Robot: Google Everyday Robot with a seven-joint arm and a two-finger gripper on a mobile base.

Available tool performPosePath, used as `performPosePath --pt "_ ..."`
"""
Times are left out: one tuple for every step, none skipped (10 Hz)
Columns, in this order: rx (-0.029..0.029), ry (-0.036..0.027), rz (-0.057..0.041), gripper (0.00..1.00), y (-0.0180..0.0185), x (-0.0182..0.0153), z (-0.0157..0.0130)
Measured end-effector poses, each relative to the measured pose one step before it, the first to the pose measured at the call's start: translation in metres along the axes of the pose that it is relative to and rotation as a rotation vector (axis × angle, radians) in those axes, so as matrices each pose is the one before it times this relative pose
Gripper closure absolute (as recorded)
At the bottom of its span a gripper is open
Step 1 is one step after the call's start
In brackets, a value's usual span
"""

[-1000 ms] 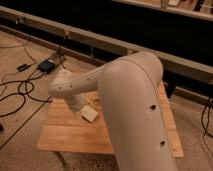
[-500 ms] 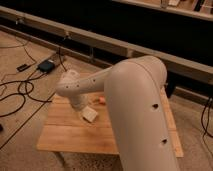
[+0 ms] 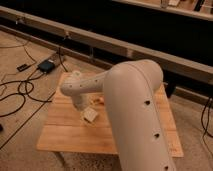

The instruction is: Place the white sponge in the ceramic bowl

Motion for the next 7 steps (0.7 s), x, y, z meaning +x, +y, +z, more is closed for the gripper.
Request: performPosePath --pt "-0.00966 0.00447 -0.00654 0.35 0.00050 -0.00386 0.00519" --pt "-0.00433 0.00259 -0.00267 0.35 -0.00031 -0.00227 0.00235" --pt "-0.00389 0.00319 -0.00100 0.35 -0.00108 -0.00210 0.00236" --pt "-0.00179 0.00471 0.00306 0.35 -0.00340 -0.00100 0.00228" --pt "-0.00006 0.00170 0.00247 0.35 -0.00211 -0.00036 0.00046" --pt "0.00000 0.00729 0.00532 0.35 -0.00346 0.00095 0.00254" --pt "-0.00155 0.00389 0.00409 0.35 -0.00172 0.00039 0.00151"
